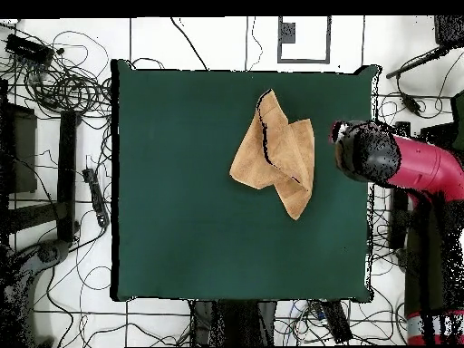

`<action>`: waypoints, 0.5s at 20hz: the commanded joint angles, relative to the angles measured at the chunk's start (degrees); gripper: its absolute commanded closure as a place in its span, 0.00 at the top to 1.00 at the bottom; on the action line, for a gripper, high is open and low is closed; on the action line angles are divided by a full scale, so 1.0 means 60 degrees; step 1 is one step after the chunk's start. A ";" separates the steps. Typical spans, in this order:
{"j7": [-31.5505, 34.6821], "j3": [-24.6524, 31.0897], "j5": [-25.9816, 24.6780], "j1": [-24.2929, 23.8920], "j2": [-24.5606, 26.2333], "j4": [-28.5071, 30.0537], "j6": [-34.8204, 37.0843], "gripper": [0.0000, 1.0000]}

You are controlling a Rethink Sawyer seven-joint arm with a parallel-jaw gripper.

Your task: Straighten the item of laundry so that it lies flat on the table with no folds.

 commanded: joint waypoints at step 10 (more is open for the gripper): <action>-0.1578 0.0892 -0.0260 -0.0130 0.0275 0.1133 0.1042 1.00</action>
